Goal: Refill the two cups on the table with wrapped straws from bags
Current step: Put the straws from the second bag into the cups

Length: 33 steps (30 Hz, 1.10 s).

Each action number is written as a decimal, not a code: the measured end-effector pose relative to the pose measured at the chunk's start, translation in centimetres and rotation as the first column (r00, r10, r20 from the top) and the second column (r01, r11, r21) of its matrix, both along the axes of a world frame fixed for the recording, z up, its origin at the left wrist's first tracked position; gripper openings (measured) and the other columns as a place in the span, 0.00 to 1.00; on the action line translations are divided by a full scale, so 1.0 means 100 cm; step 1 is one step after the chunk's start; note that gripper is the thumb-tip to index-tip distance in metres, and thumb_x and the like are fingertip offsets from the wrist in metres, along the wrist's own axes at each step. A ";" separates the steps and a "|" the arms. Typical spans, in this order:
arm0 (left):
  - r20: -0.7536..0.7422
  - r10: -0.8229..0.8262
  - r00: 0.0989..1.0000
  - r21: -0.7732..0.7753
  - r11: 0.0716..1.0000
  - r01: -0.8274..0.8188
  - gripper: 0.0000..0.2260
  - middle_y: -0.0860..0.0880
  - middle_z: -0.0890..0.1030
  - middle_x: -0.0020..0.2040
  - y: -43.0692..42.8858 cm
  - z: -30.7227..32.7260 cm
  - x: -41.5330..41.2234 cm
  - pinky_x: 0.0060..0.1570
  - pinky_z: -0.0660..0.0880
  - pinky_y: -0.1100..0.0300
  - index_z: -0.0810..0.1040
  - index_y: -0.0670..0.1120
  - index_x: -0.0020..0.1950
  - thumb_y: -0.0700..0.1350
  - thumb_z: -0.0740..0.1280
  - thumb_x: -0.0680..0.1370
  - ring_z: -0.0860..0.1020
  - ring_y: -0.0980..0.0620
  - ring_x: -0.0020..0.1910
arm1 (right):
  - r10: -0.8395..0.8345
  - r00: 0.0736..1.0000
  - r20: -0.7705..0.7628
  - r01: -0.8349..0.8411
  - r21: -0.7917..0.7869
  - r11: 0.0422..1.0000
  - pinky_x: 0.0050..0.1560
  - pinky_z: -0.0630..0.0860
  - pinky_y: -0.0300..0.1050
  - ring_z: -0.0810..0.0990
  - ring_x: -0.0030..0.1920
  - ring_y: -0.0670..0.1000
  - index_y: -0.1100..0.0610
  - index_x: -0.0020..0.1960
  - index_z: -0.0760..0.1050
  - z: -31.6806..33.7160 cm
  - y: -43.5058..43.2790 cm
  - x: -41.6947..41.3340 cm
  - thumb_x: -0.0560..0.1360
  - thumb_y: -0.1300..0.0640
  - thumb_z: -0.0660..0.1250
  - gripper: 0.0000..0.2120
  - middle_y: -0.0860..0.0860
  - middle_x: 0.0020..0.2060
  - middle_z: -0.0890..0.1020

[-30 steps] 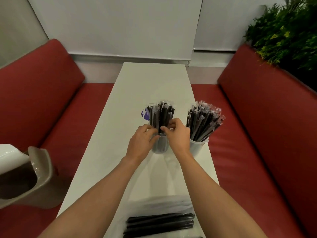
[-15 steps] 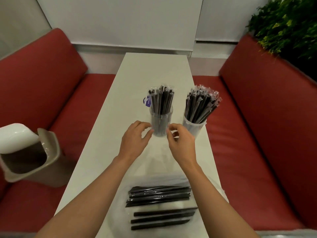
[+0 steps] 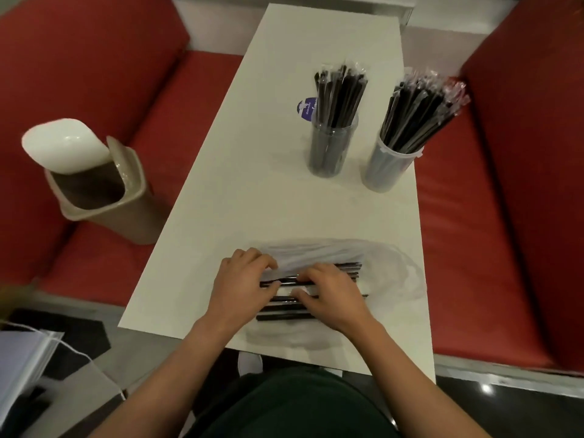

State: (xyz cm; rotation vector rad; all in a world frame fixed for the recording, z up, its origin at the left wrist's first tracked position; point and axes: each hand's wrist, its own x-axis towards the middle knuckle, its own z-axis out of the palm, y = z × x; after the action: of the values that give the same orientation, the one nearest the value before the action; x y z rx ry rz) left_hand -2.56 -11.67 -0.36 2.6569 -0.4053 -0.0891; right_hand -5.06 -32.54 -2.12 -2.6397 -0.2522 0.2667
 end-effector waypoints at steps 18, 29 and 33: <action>0.138 -0.133 0.982 0.039 0.991 0.128 0.36 0.47 0.74 0.71 0.036 -0.018 0.009 0.72 0.68 0.46 0.73 0.48 0.73 0.59 0.79 0.69 0.68 0.45 0.72 | 0.090 0.987 -0.130 -0.132 -0.365 0.922 0.65 0.68 0.58 0.68 0.68 0.56 0.52 0.69 0.71 -0.002 0.024 0.030 0.69 0.36 0.69 0.34 0.50 0.65 0.71; -0.237 0.040 0.971 0.083 0.996 -0.021 0.51 0.49 0.68 0.75 0.043 -0.032 -0.008 0.66 0.72 0.52 0.57 0.51 0.82 0.56 0.82 0.67 0.69 0.46 0.69 | 0.047 0.978 -0.201 -0.113 -0.329 0.937 0.65 0.69 0.57 0.71 0.68 0.57 0.54 0.68 0.70 -0.009 0.023 0.025 0.77 0.46 0.66 0.22 0.52 0.65 0.75; -0.186 0.026 0.982 0.063 0.998 -0.015 0.47 0.50 0.71 0.72 0.043 -0.032 -0.006 0.64 0.72 0.54 0.61 0.52 0.79 0.56 0.82 0.66 0.71 0.47 0.67 | 0.069 0.982 -0.178 -0.109 -0.226 0.968 0.54 0.73 0.54 0.78 0.62 0.59 0.55 0.63 0.69 -0.002 0.013 0.025 0.81 0.48 0.62 0.15 0.54 0.61 0.78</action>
State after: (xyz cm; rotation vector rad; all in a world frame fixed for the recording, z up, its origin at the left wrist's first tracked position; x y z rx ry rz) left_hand -3.15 -7.39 -3.60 2.6823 -0.3177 -0.3472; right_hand -2.58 -31.25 -2.29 -2.8202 -0.2998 0.5803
